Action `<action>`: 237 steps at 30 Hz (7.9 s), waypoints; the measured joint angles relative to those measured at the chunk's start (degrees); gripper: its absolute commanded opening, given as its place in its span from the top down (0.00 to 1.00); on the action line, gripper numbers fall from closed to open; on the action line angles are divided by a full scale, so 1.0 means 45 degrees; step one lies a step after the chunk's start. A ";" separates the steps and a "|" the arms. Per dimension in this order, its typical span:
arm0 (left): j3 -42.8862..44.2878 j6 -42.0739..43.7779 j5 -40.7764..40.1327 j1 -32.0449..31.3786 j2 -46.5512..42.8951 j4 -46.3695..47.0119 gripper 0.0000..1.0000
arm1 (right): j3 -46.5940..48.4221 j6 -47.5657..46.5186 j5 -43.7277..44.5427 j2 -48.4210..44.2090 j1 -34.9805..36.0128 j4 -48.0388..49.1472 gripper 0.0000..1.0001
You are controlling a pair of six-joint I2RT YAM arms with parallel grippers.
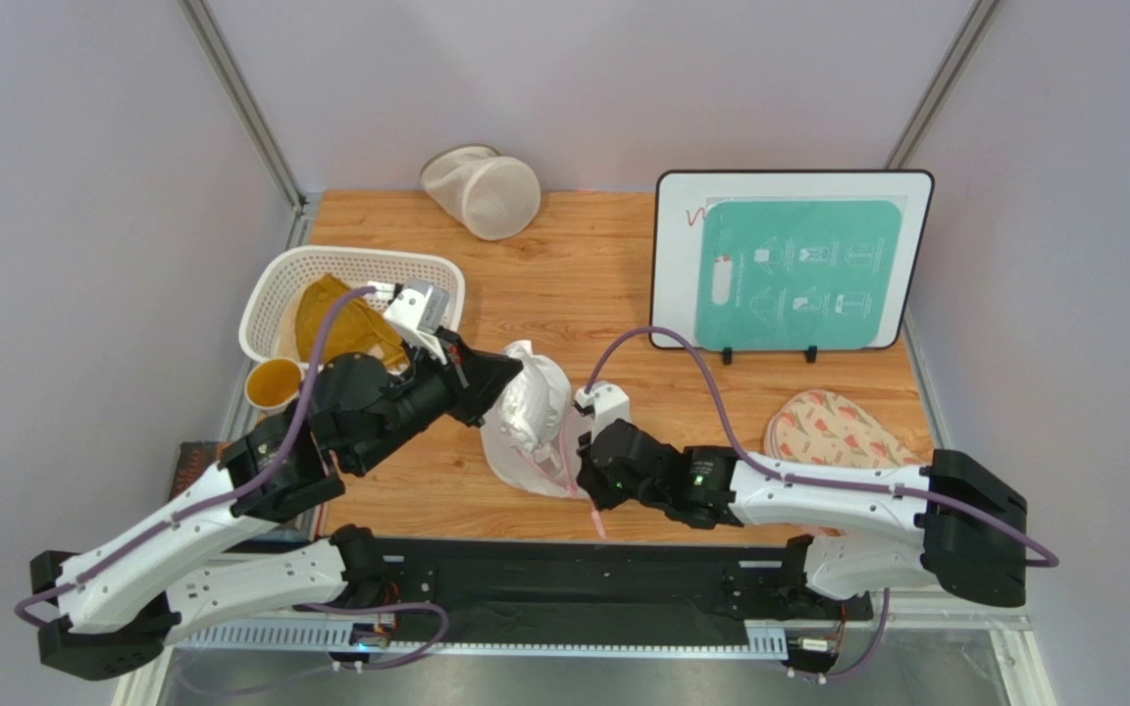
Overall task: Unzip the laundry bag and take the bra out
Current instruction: Pick up the bra from the laundry bag, then place the bra in the bin, then close the laundry bag at the center of the board.
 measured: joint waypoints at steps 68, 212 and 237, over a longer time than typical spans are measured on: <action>0.6125 0.4847 0.3667 1.2648 1.0370 -0.4342 0.00 | 0.0612 -0.0631 0.1268 -0.6125 0.0010 -0.4289 0.02; -0.8140 -0.1914 0.7951 0.4983 0.7082 0.7475 1.00 | 0.3381 -0.2132 0.1870 0.2973 0.0087 -0.2171 1.00; -0.8179 -0.2307 0.8344 0.4983 0.7009 0.7747 1.00 | 0.2987 -0.4498 0.0272 0.2361 0.2584 -0.0199 1.00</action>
